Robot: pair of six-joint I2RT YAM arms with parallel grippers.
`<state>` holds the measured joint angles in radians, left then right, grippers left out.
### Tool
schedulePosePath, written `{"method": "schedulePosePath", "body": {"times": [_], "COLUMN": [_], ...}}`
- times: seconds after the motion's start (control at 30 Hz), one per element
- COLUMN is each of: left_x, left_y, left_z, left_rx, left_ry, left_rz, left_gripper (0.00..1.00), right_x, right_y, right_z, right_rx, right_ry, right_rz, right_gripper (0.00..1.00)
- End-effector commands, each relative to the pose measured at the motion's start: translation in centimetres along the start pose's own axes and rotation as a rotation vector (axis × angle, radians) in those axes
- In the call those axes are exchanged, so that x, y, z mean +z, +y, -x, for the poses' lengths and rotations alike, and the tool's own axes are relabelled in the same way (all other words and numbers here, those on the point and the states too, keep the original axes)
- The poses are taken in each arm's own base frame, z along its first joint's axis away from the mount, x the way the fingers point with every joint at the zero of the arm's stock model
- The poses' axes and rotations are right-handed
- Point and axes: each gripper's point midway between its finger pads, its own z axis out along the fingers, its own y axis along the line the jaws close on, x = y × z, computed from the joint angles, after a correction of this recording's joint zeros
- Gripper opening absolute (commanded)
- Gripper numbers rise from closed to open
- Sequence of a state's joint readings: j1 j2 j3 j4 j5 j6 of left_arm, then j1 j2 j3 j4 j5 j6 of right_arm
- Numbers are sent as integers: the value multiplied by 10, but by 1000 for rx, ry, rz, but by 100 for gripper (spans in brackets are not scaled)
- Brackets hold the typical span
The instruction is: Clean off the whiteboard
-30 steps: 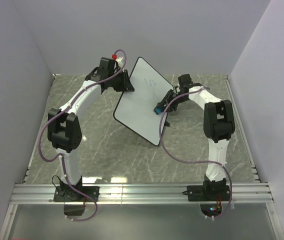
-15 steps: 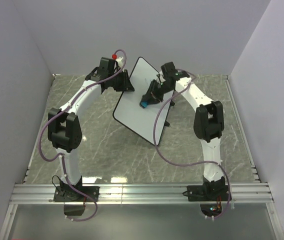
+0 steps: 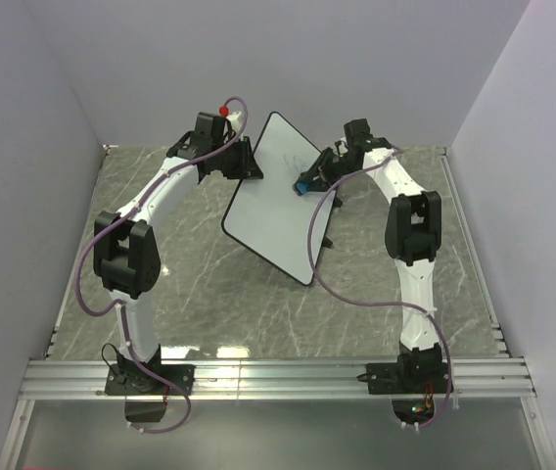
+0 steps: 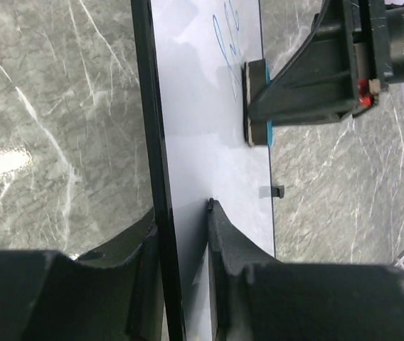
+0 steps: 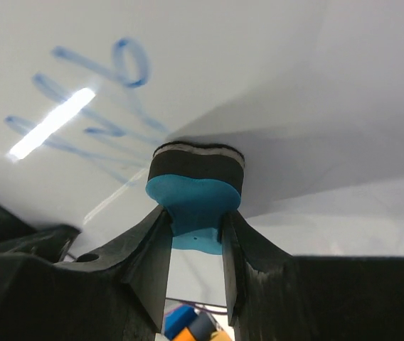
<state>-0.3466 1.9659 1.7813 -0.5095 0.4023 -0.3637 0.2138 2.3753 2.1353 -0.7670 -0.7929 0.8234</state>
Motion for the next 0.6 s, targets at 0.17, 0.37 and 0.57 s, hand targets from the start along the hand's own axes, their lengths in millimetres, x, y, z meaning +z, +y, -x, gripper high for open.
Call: {"method": "schedulePosePath", "body": {"times": [0.17,0.37,0.57], "left_x": [17,18,18], "left_y": [-26,-25,-27], "left_z": [-99,-100,-102], "left_rx": [48,57,69], "left_ry": [329,340,355], "left_rz": [-86,-93,-114], "left_gripper": [0,0,0], "right_x": [29,38,48], "right_y": [-95,-46,6], "right_z": [11,17,34], "right_rx": [65,20,55], "right_ry": [-24,-26,-45], "right_rz": [-259,-128,77], "right_gripper": [0,0,0]}}
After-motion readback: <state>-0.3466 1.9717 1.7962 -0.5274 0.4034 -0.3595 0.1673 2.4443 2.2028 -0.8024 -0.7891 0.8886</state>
